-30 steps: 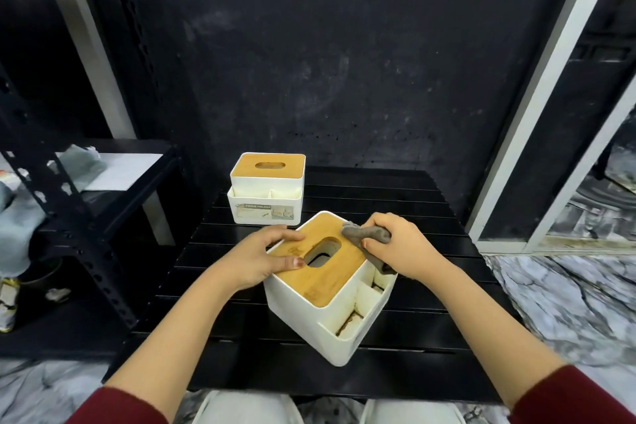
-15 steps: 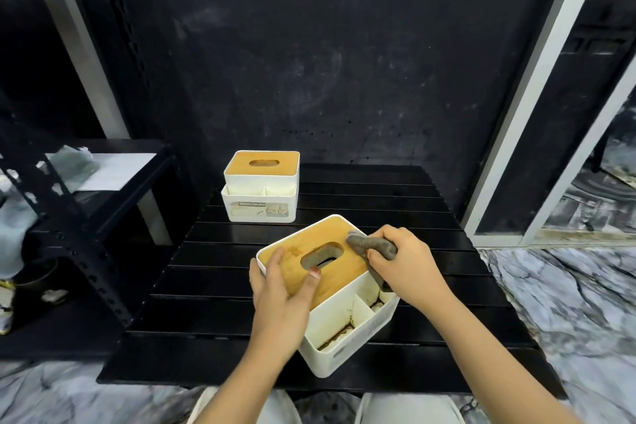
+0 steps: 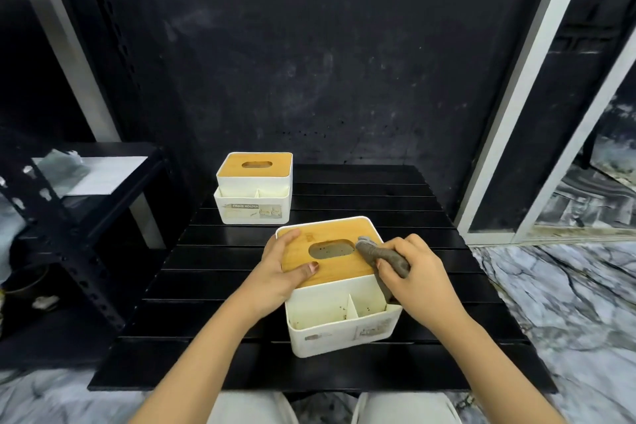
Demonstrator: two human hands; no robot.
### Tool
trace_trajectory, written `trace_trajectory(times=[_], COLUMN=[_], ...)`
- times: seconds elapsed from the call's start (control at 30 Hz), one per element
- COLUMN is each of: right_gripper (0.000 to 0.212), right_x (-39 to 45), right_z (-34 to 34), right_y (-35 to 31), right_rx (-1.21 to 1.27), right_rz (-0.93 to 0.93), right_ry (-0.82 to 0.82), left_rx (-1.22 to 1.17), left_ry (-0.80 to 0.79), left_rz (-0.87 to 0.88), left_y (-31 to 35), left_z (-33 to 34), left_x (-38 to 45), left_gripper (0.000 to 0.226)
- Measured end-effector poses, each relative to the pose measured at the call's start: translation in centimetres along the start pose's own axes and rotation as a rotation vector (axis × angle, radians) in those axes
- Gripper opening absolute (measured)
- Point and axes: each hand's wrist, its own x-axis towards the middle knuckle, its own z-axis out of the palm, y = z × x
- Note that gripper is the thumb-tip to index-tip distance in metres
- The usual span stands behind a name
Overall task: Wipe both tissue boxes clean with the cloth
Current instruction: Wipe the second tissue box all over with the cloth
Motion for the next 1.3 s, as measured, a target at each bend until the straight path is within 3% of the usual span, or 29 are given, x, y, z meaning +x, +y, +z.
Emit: trace_trajectory(times=[0.27,0.67,0.83,0.97,1.13,1.3], right_gripper=[0.012,0.019,0.022,0.022,0.024,0.022], right_x=[-0.2,-0.7,-1.5,-2.5,-4.3,-4.6], right_z=[0.1,-0.4,-1.3,-1.4,-0.4,0.3], right_y=[0.5,0.9,2.2,5.1,8.7,9.6], right_rx=[0.049,0.048,0.071,-0.033,-0.239,-0.384], right_rz=[0.001,-0.078,-0.072,0.022,0.11,0.104], right_ry=[0.012,0.025,0.133,0.18,0.092,0.099], left_rx=[-0.022,0.012,0.02,0.026,0.013,0.03], left_ry=[-0.082,-0.055,-0.056,-0.053,-0.049,-0.041], left_rz=[-0.008,0.002,0.0,-0.006,0.003,-0.011], left_y=[-0.2,-0.4,-0.3,-0.3,-0.3,-0.3], left_z=[-0.4,-0.3,-0.2,-0.2,-0.1,-0.2], left_x=[1.2,1.3,1.3,1.3,1.3,1.3], left_gripper=[0.066,0.064,0.063,0.062,0.059,0.061])
